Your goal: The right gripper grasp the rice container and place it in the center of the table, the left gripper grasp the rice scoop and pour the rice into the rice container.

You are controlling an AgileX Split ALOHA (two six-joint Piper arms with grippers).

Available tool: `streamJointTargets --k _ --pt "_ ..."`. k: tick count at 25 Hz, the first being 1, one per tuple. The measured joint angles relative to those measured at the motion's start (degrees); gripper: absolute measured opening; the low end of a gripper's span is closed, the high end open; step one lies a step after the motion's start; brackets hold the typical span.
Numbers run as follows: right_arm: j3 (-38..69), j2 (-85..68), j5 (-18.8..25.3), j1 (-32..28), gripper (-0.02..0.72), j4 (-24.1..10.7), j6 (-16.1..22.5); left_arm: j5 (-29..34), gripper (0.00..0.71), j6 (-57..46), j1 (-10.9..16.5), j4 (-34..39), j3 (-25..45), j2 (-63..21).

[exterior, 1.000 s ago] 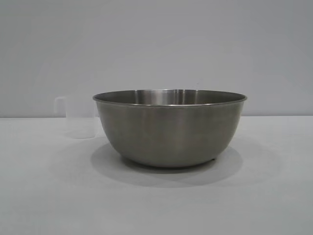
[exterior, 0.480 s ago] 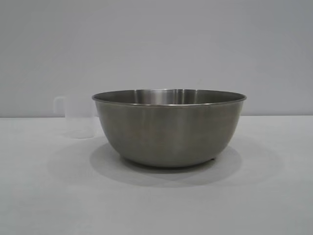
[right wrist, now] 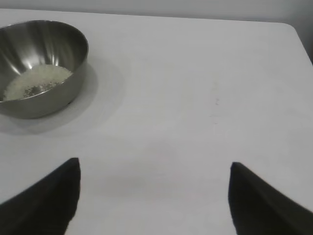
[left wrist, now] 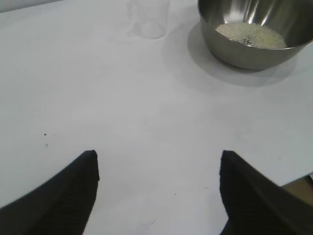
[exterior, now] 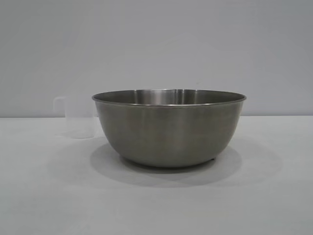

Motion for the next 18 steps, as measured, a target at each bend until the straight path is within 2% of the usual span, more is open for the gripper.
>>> streamJointTargets --k 9,12,18 --pt "0.00 0.00 0.00 0.00 0.566 0.00 0.00 0.00 0.461 0.00 0.34 0.00 0.00 0.00" --pt "0.00 0.00 0.00 0.00 0.566 0.00 0.00 0.00 0.461 0.00 2.93 0.00 0.00 0.00" --pt "0.00 0.00 0.00 0.00 0.566 0.00 0.00 0.00 0.461 0.00 11.35 0.00 0.00 0.00"
